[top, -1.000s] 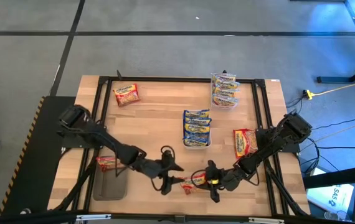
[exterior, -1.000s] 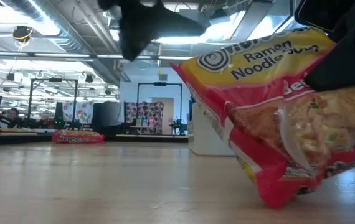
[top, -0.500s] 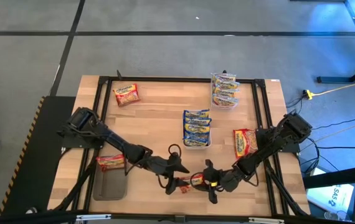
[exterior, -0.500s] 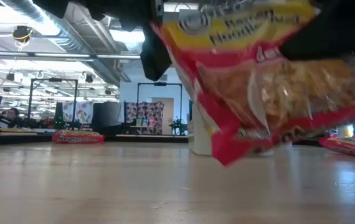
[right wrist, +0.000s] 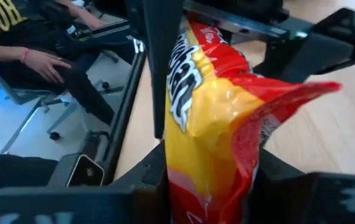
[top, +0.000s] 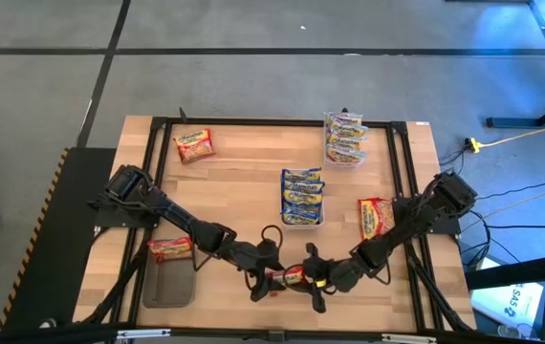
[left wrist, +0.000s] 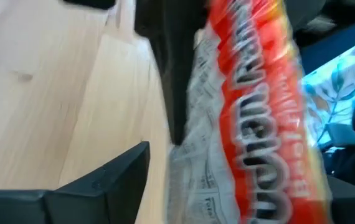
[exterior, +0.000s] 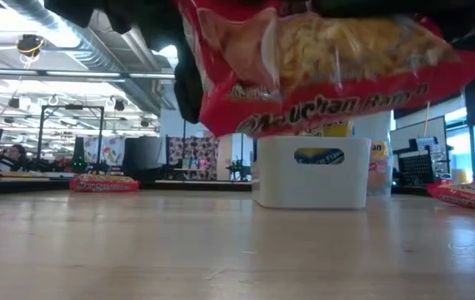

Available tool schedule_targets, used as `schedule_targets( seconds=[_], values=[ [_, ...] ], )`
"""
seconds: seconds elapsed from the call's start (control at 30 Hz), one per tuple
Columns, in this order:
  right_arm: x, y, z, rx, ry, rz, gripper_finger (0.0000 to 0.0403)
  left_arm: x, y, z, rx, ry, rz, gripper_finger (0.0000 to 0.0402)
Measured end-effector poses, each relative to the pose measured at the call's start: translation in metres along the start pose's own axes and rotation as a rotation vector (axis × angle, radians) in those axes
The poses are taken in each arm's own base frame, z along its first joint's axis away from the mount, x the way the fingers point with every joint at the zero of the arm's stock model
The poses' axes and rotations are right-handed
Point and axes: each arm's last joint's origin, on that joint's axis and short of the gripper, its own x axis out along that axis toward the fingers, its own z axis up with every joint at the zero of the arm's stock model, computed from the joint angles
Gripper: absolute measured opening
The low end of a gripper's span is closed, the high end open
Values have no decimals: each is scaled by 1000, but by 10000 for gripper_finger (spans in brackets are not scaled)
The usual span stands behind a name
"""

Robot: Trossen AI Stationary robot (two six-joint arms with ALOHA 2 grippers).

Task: Sort Maruchan noodles
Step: Put the red noodle pack in the black bin

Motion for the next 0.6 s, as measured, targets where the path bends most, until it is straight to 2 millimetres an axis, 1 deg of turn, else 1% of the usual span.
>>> schedule_targets(
  seconds=[0.07, 0.23, 0.37, 0.47, 0.53, 0.6],
  values=[
    [1, -1, 1, 4, -2, -3, 106, 0, 1, -1, -7, 7, 6, 247],
    [1, -2, 1, 15, -8, -12, 118, 0, 1, -1, -1, 7, 12, 185],
    [1, -1, 2, 30, -14, -9, 147, 0, 1, -1, 11, 9, 13, 146],
    [0, -2, 4, 71, 11, 41, 180, 0, 1, -1, 28, 15, 8, 129],
    [-4, 0, 12, 88, 30, 118, 200, -2, -3, -1, 63, 26, -16, 124],
    [-14, 4, 23, 78, 51, 206, 216, -11, -10, 3, 84, 32, -27, 123]
  ],
)
